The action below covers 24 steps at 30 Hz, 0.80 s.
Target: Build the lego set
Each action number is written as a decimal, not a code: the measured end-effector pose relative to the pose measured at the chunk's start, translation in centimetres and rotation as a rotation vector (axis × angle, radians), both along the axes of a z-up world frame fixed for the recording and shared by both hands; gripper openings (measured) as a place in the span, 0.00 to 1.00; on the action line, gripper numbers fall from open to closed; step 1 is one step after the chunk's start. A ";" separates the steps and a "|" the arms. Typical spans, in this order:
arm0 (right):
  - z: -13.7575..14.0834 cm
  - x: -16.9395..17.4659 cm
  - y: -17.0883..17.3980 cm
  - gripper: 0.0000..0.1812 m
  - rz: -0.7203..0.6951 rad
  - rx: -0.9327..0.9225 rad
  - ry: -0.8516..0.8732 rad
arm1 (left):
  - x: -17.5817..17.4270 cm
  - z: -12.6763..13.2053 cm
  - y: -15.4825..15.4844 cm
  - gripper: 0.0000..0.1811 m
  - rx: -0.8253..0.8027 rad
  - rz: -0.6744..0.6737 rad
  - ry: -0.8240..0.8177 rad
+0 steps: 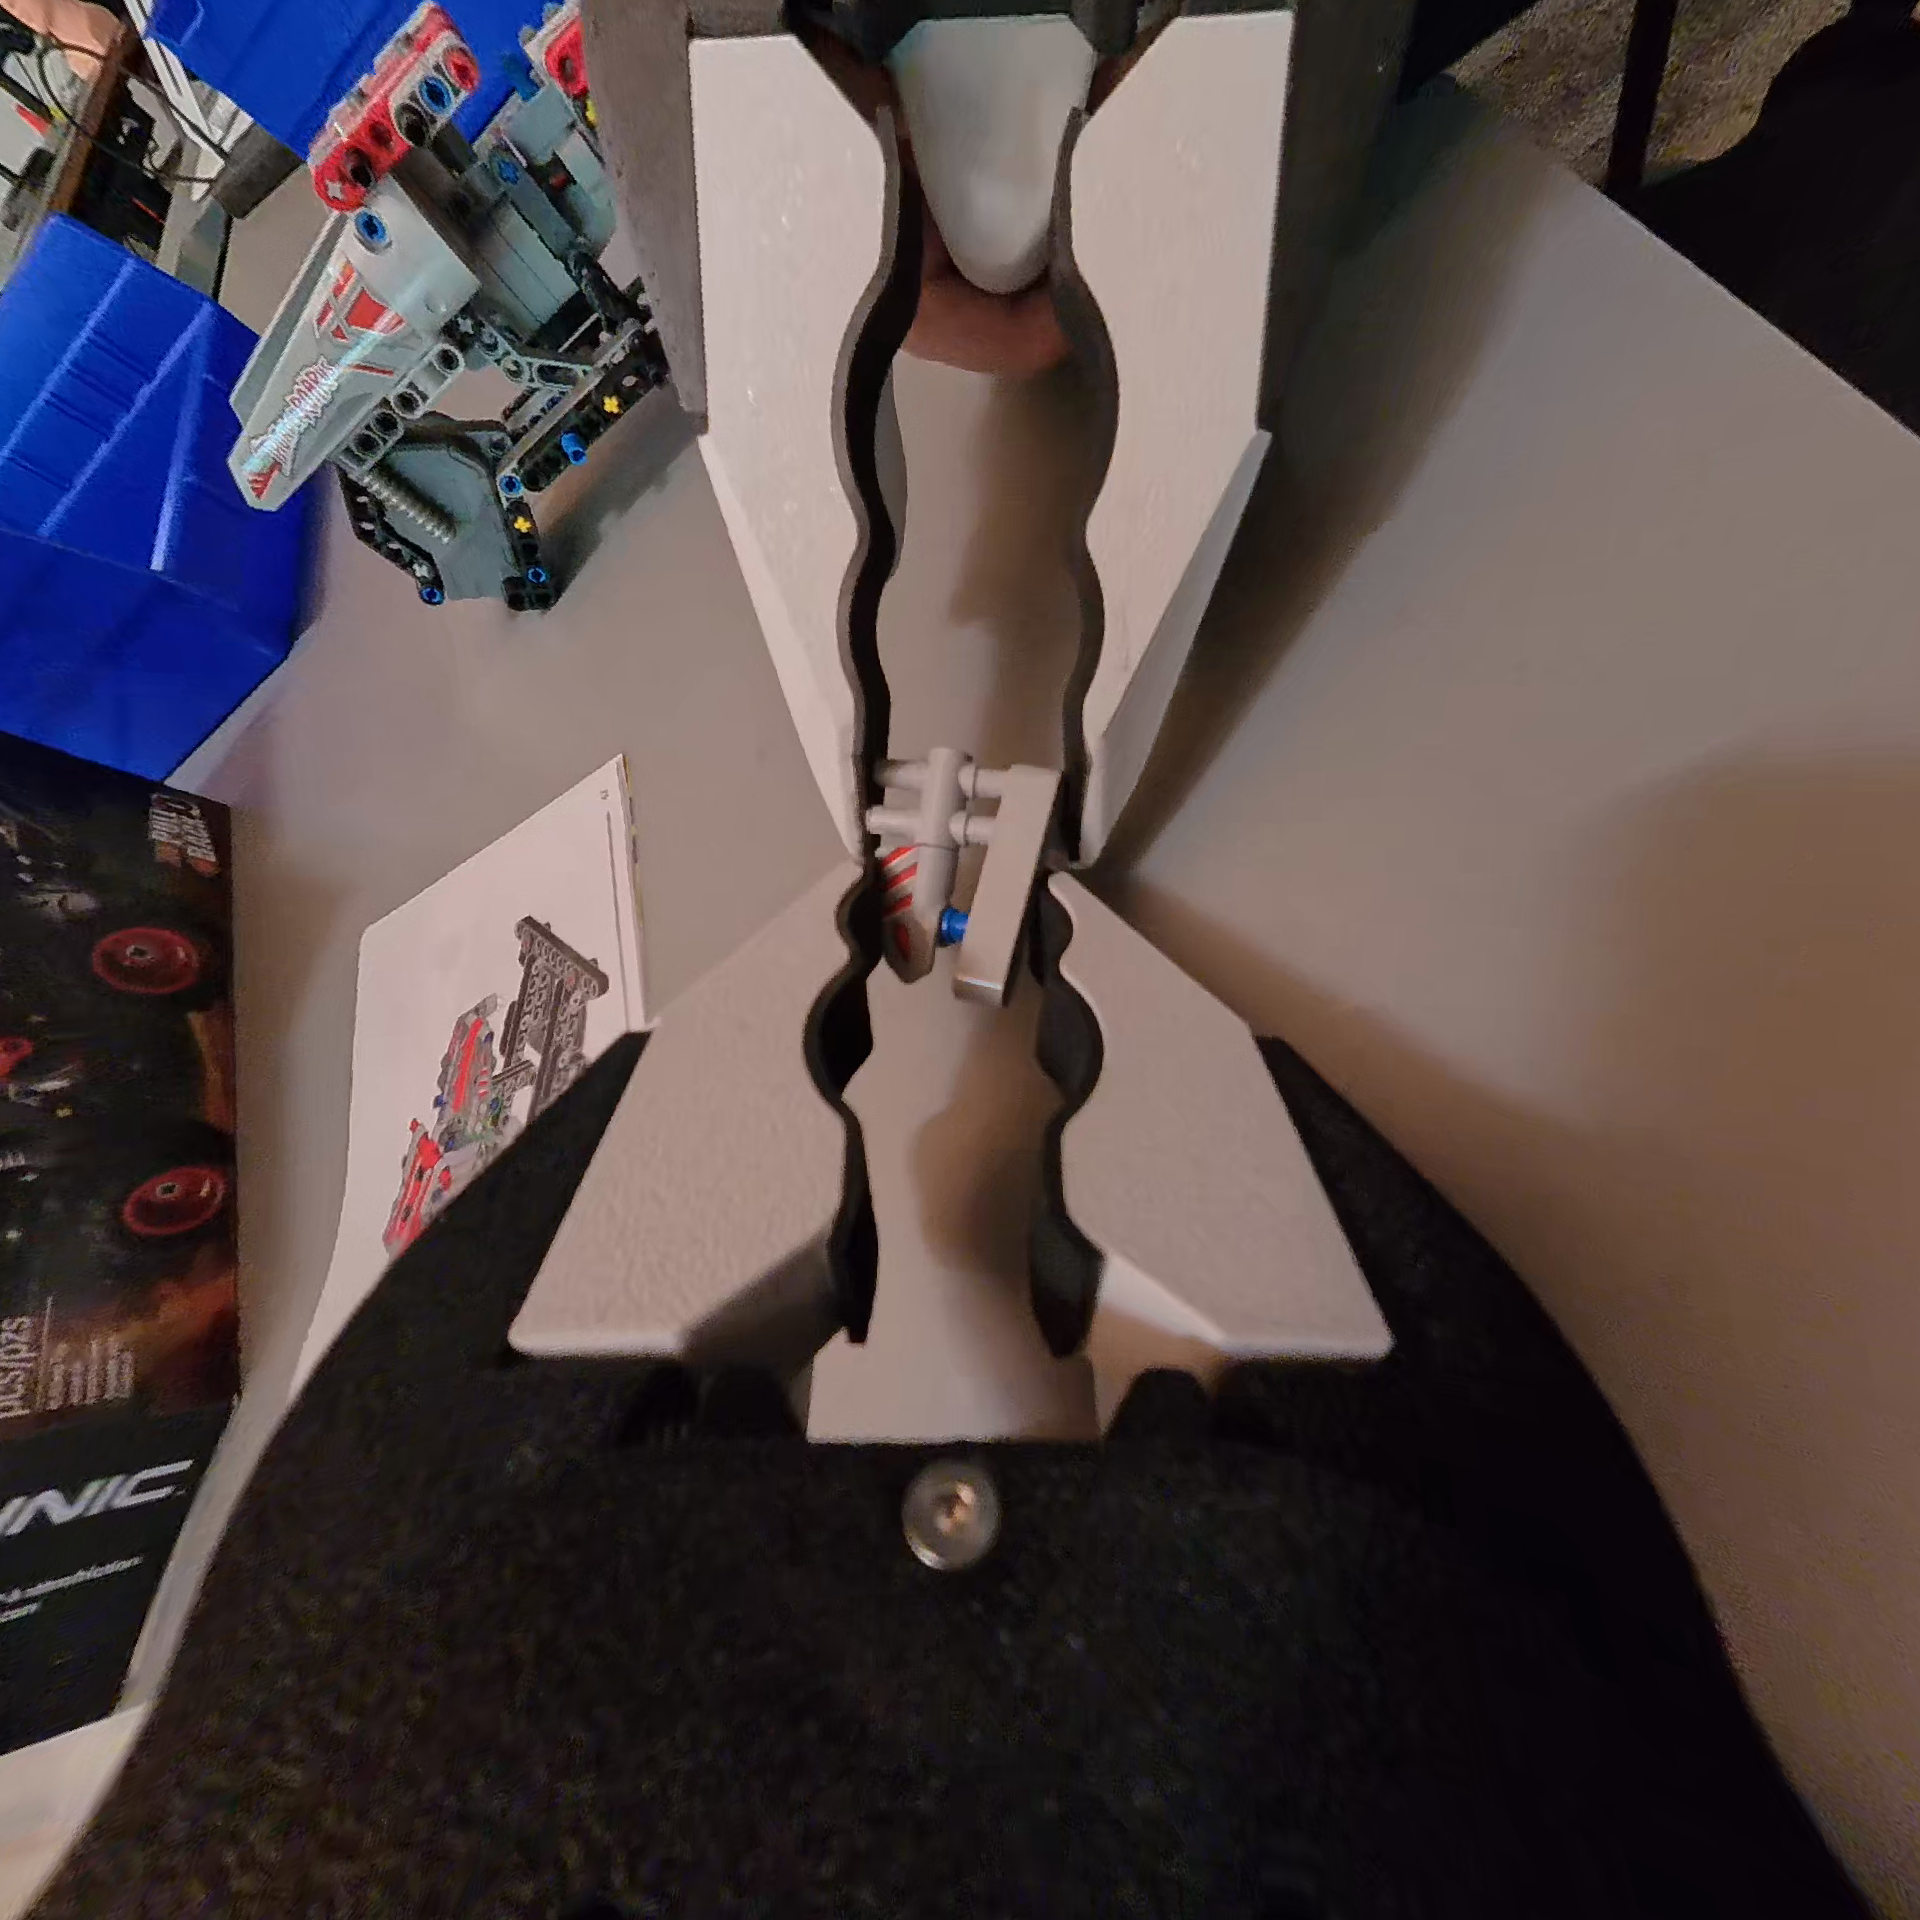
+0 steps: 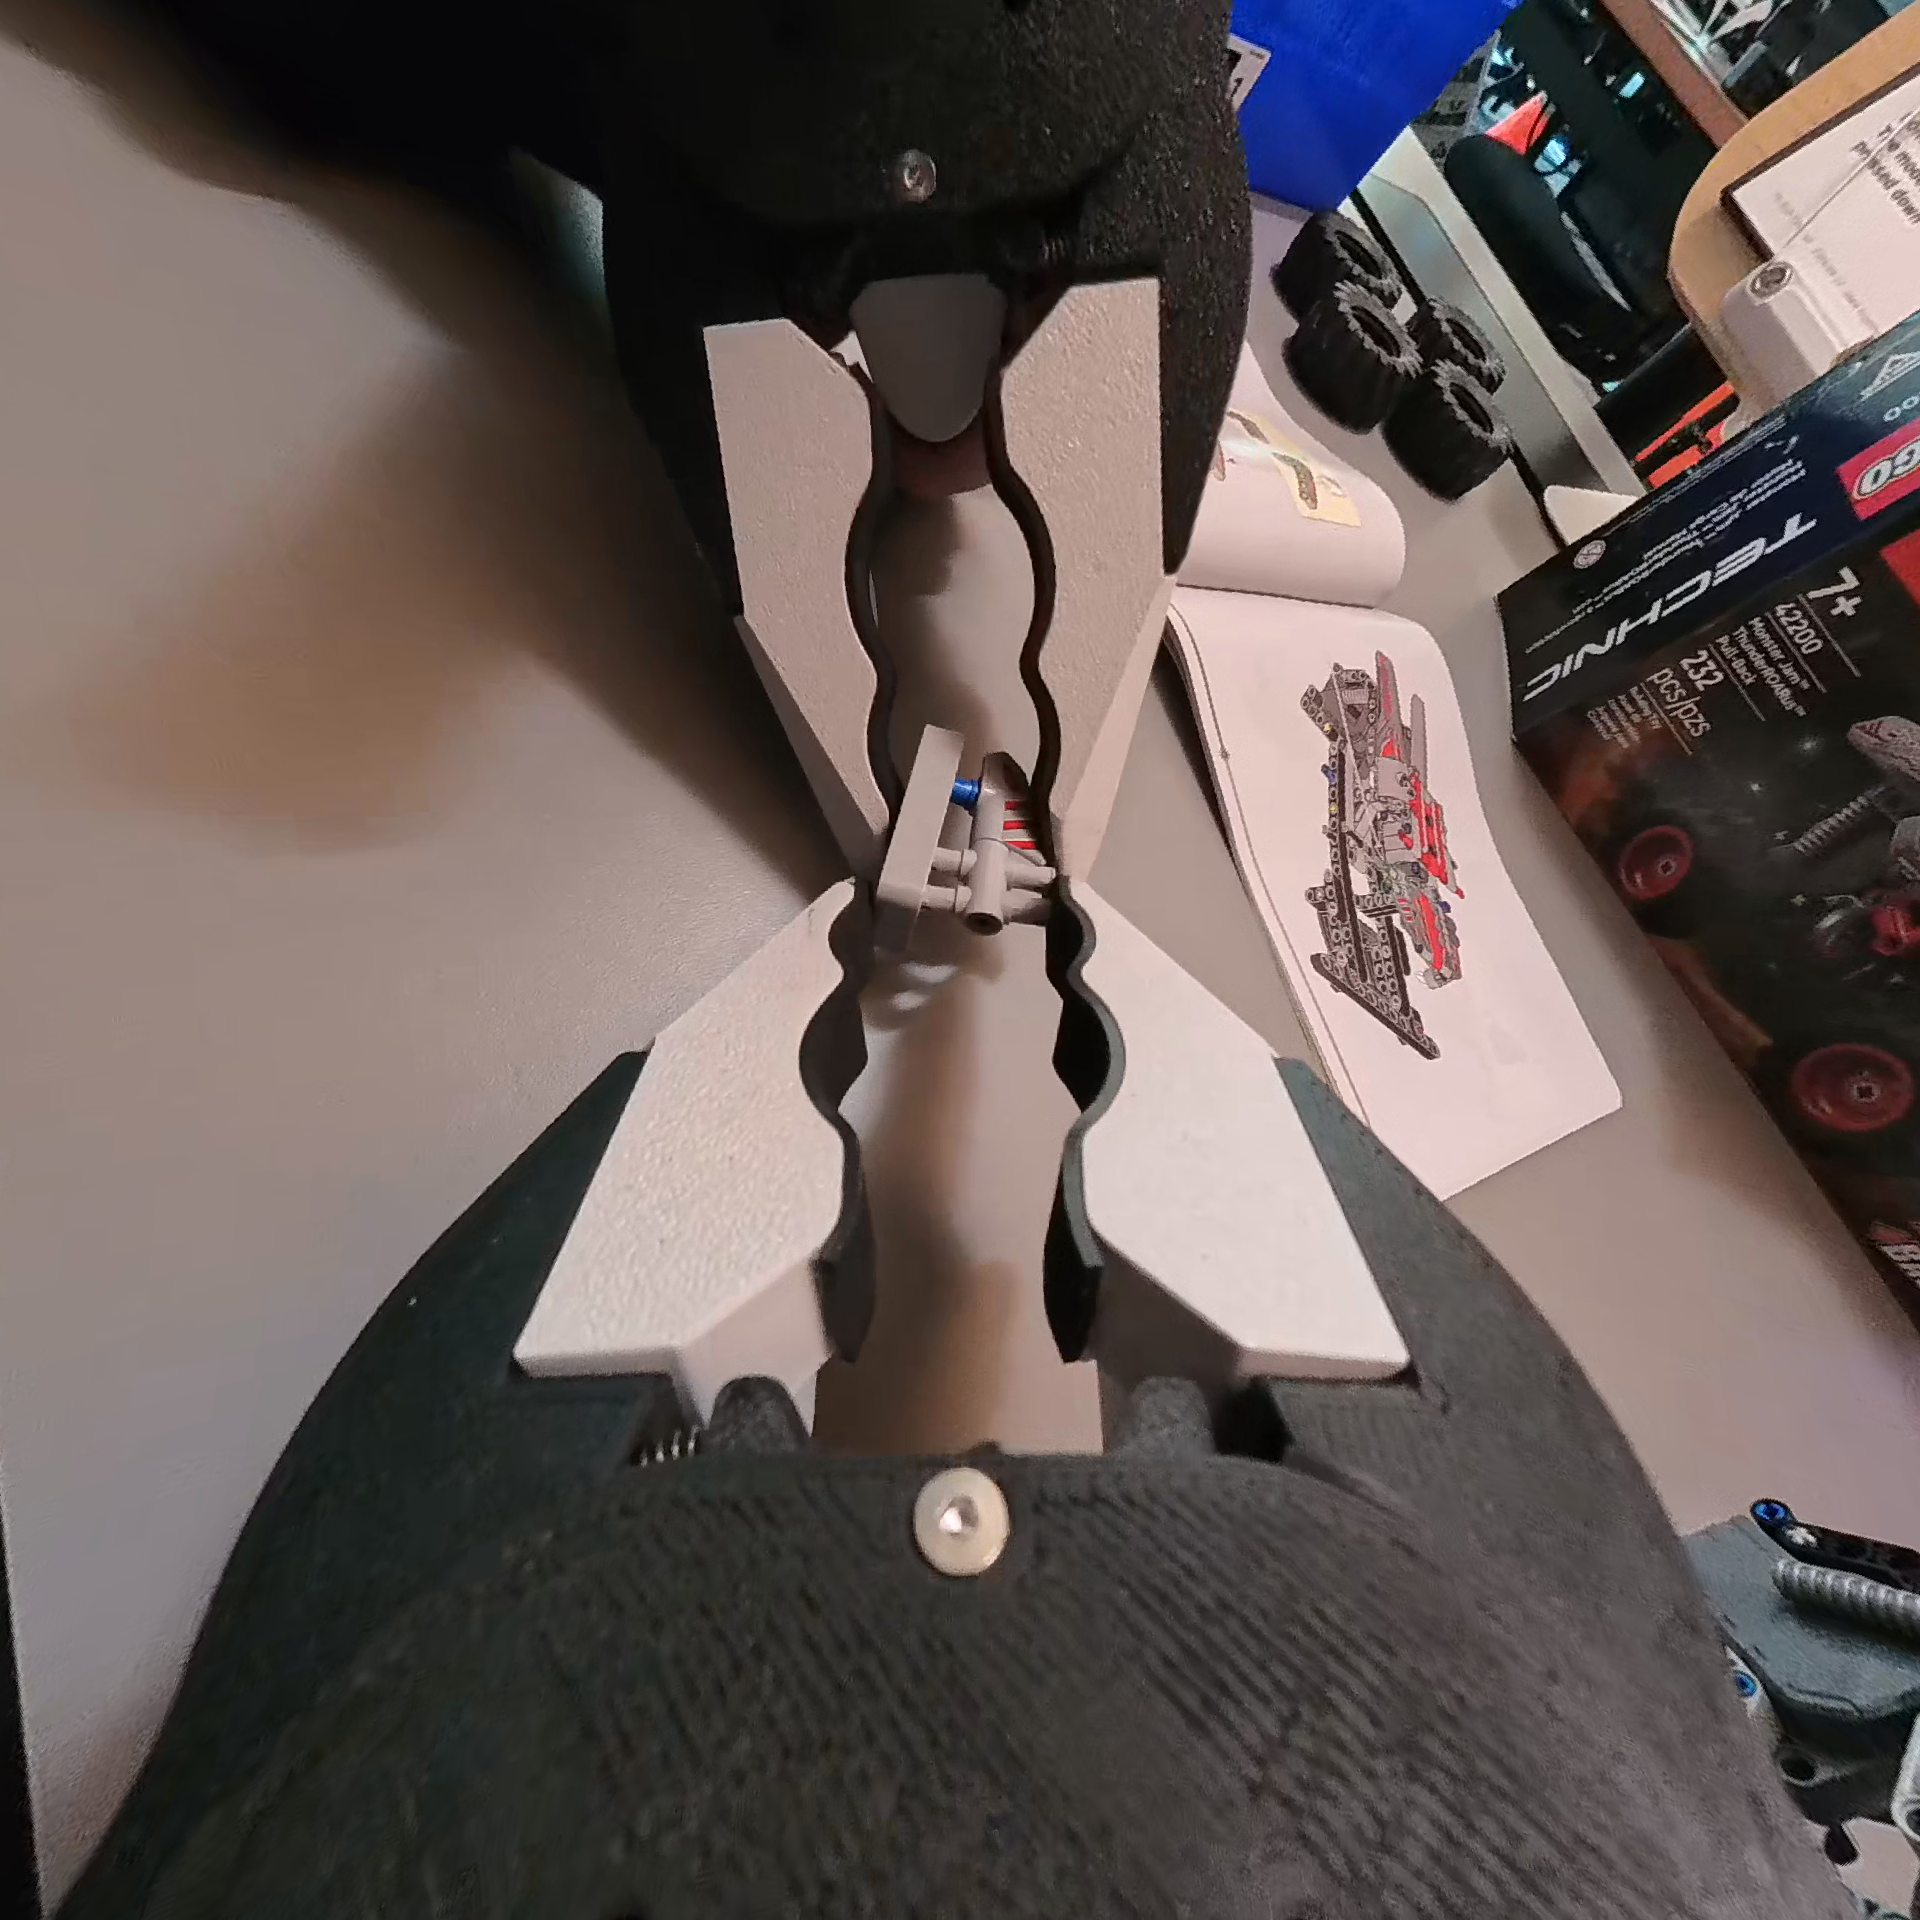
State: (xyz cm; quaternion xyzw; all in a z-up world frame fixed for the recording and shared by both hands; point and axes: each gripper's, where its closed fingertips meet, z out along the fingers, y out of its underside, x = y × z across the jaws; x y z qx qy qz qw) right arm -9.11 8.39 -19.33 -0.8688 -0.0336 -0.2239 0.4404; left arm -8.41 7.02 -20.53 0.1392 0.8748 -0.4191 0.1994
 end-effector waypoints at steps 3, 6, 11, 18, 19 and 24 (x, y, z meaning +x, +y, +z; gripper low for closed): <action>0.1 0.1 0.0 0.18 -0.012 0.006 0.004 | 0.2 0.1 0.0 0.14 -0.003 0.020 0.015; 0.0 0.4 0.0 0.18 -0.023 0.012 0.059 | 0.5 0.3 0.0 0.15 -0.022 0.034 0.006; -0.8 1.5 -0.4 0.18 -0.112 -0.041 0.052 | 0.0 0.6 0.4 0.21 -0.018 0.009 0.027; -0.8 1.1 -0.3 0.18 -0.094 -0.039 0.049 | 0.1 0.2 0.2 0.20 0.008 0.013 -0.012; -0.8 1.1 -0.3 0.18 -0.089 -0.039 0.044 | 0.0 0.2 0.2 0.20 0.002 0.007 0.000; -0.5 0.5 -0.2 0.18 -0.024 -0.033 -0.019 | -0.4 0.5 0.3 0.18 -0.019 -0.064 -0.075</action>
